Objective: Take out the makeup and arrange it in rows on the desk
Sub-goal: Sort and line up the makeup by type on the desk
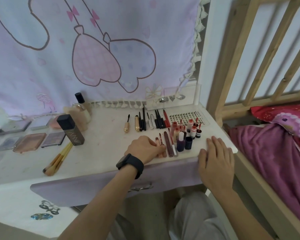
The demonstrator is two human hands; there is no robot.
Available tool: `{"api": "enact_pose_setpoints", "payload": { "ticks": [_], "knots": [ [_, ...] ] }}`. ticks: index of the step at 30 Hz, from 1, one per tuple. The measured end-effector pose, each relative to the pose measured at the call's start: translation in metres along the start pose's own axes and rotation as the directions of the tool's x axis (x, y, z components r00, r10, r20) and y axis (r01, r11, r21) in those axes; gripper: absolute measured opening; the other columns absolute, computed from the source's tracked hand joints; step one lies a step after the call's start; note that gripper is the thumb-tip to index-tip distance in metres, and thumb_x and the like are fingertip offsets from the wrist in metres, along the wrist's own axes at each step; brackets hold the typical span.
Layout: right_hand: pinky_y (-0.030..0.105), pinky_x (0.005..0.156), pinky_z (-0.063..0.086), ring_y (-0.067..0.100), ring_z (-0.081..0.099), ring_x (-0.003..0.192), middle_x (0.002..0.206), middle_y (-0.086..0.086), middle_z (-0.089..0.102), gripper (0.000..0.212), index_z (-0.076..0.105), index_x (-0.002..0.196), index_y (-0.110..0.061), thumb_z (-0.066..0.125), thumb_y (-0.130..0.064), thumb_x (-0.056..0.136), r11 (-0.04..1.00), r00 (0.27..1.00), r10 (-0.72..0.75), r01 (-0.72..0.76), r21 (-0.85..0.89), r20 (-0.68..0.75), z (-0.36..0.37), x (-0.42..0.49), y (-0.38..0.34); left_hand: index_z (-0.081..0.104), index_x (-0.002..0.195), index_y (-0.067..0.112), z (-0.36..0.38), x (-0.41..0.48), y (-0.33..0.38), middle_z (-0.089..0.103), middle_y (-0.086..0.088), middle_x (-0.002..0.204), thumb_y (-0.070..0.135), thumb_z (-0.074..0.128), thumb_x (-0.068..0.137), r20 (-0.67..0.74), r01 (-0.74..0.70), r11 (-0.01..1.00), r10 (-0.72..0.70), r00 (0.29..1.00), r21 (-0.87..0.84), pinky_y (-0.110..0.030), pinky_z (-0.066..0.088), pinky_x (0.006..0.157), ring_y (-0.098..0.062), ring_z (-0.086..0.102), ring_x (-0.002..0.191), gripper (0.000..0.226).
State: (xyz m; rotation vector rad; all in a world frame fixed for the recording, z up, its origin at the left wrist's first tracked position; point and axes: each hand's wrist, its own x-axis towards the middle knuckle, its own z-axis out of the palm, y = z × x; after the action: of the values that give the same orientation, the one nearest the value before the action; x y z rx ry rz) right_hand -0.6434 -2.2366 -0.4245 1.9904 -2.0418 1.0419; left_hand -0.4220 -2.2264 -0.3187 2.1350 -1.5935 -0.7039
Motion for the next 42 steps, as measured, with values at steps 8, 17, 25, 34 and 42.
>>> {"api": "enact_pose_setpoints", "payload": {
  "ticks": [8,17,25,34,42],
  "knots": [
    [0.051,0.123,0.017,0.026,0.03,0.149,0.154,0.011,0.044,0.057,0.048,0.147,-0.007,0.027,-0.036,0.102,0.999,1.0,-0.006,0.006,0.032,0.021,0.005,-0.003,0.004,0.067,0.068,0.024,0.003,-0.002,0.002,0.076,-0.004,0.084,0.057,0.069,0.082,-0.002,0.008,1.0,-0.008,1.0,0.01,-0.039,0.058,0.078,-0.023,0.071,0.081,0.037],
    [0.05,0.123,0.016,0.026,0.03,0.149,0.155,0.01,0.043,0.058,0.047,0.147,-0.007,0.026,-0.038,0.103,1.0,1.0,-0.016,0.016,0.025,0.018,0.004,-0.003,0.006,0.075,0.083,0.016,0.007,-0.002,0.005,0.075,-0.004,0.082,0.059,0.068,0.082,-0.008,0.024,1.0,-0.024,1.0,0.01,-0.04,0.06,0.077,-0.023,0.072,0.079,0.043],
    [0.051,0.122,0.017,0.027,0.031,0.148,0.154,0.011,0.044,0.059,0.048,0.147,-0.007,0.025,-0.038,0.102,0.999,1.0,-0.021,0.02,0.026,0.017,0.003,-0.002,0.005,0.076,0.08,0.015,0.009,0.0,0.004,0.075,-0.003,0.079,0.061,0.068,0.081,-0.009,0.029,0.999,-0.029,1.0,0.024,-0.038,0.059,0.074,-0.022,0.071,0.076,0.046],
    [0.051,0.122,0.019,0.026,0.033,0.147,0.152,0.011,0.047,0.056,0.05,0.145,-0.007,0.029,-0.036,0.101,0.999,1.0,-0.026,0.025,0.032,0.006,0.003,-0.003,0.006,0.073,0.08,0.011,0.009,-0.002,0.005,0.076,-0.008,0.085,0.059,0.059,0.087,-0.014,0.004,0.999,-0.004,1.0,0.038,-0.037,0.058,0.074,-0.024,0.071,0.074,0.05],
    [0.049,0.122,0.02,0.025,0.033,0.147,0.154,0.009,0.045,0.061,0.05,0.146,-0.011,0.026,-0.044,0.099,0.999,0.99,-0.038,0.036,0.016,0.139,-0.012,0.001,0.008,0.06,0.095,0.032,0.003,-0.007,-0.009,0.07,0.006,0.095,0.063,0.049,0.091,-0.042,-0.019,0.998,0.022,0.999,0.065,-0.035,0.056,0.081,-0.017,0.066,0.087,0.033]
  ]
}}
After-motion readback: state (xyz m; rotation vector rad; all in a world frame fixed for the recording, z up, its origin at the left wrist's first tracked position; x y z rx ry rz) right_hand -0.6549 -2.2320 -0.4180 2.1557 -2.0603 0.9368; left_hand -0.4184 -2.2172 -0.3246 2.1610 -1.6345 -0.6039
